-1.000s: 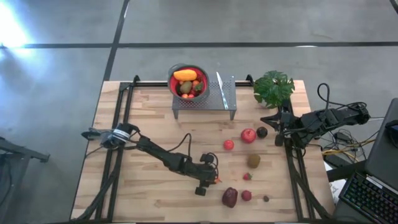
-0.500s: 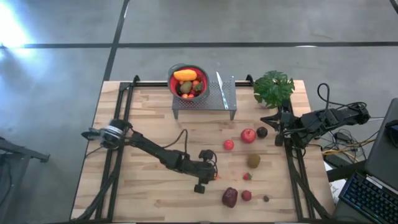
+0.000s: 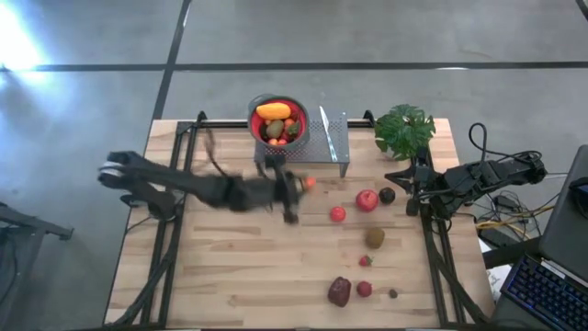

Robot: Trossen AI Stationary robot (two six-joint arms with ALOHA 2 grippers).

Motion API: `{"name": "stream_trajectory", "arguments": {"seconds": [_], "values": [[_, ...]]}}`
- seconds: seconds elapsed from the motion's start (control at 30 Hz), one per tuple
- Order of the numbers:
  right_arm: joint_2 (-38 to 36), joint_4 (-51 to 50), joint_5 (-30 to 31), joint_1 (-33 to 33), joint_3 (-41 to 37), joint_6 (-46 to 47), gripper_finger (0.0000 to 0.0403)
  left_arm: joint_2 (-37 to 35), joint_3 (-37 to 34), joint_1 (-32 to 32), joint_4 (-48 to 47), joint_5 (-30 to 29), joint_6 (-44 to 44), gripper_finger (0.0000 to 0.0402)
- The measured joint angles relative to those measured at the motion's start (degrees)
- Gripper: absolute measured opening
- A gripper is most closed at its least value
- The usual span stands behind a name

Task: Pick & Place Fruit
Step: Put the yellow pear into the red strainer bowl on the shelf

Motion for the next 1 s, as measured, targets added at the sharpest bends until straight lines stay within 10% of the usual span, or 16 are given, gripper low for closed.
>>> {"name": "stream_trajectory", "arguments": {"seconds": [0.43,1.0], "values": [[0.0,-0.3,0.0,0.0,0.0,-0.9,0.0013,-7.9,3.8,29.9,-15.8,13.9,-19.8,0.0128],[0.0,-0.6,0.0,0.0,0.0,-1.0,0.0013,1.2,3.6,33.4,-21.5,15.6,-19.6,0.0128]]}}
